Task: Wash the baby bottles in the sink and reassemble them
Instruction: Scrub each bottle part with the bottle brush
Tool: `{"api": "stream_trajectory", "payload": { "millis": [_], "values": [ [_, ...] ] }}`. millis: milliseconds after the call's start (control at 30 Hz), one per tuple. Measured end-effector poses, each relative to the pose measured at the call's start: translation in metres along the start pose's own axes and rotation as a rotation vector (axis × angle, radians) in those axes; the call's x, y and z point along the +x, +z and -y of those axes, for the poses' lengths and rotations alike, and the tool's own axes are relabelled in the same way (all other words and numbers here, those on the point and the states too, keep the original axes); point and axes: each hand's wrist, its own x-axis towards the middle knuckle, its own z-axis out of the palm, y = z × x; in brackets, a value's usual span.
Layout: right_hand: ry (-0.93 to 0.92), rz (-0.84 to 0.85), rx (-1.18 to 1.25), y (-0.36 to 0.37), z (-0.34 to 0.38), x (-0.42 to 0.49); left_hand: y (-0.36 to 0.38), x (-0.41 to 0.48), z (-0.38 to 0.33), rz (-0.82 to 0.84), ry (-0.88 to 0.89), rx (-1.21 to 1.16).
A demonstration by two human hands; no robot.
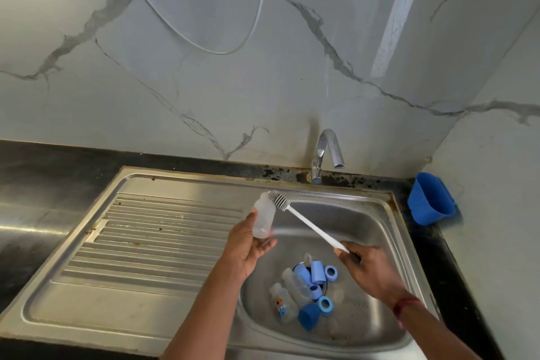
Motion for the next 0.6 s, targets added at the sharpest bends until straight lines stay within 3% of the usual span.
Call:
{"api": "stream_trajectory", "payload": {
  "millis": [333, 533, 600],
  "values": [
    [-0.064, -0.046, -0.196, -0.002, 0.011, 0.006, -0.009, 0.006, -0.002, 0.044, 0.218, 0.354],
    [-0.044, 0.015, -0.267, -0.012, 0.024, 0.018, -0.014, 0.018, 0.002, -0.080, 0.581, 1.018],
    [-0.017, 0.040, -0.290, -0.017, 0.028, 0.023, -0.014, 0.021, 0.005, -0.134, 0.632, 1.124]
  ]
}}
